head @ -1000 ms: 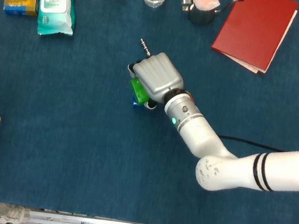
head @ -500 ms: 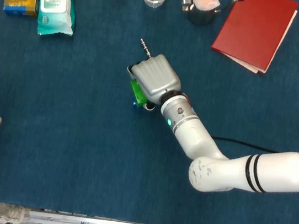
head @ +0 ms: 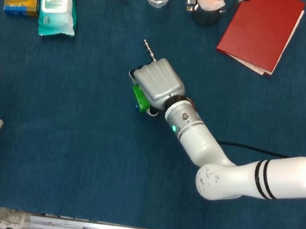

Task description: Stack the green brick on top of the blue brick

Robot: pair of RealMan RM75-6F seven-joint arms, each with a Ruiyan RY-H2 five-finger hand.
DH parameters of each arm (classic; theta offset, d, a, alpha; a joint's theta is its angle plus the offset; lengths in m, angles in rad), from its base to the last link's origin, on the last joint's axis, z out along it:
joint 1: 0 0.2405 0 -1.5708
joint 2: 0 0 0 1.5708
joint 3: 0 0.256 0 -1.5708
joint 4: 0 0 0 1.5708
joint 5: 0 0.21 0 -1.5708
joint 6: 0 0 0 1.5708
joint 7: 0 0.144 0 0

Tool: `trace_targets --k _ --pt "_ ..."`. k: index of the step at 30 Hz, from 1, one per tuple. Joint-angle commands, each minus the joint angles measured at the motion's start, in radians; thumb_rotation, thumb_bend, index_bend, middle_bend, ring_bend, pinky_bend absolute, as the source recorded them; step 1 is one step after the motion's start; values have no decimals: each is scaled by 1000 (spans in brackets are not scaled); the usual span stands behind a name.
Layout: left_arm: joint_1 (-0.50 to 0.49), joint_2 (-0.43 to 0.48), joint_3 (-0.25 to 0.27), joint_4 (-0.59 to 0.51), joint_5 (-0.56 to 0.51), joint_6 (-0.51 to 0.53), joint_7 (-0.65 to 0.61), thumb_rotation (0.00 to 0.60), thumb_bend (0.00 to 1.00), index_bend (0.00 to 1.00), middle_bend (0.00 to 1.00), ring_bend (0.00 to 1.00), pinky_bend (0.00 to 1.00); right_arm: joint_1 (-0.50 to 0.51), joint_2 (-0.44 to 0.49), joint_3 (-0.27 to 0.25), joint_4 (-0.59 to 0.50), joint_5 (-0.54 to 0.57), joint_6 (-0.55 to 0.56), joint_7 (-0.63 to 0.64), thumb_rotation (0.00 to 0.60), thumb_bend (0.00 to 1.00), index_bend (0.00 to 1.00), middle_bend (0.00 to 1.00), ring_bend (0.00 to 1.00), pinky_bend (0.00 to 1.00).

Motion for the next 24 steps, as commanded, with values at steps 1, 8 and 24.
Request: trace_targets --k 1,8,24 --pt "1 0 1 1 -1 0 -2 600 222 134 205 179 202 -10 10 18 4 -8 -2 26 600 234 529 516 435 500" --pt "3 1 0 7 -5 3 -9 600 222 134 205 179 202 -5 18 37 54 -17 -14 35 600 233 528 516 435 500" --pt "21 14 2 24 -16 22 -40 600 222 134 205 179 202 61 -97 81 285 -43 -121 56 600 227 529 516 435 500"
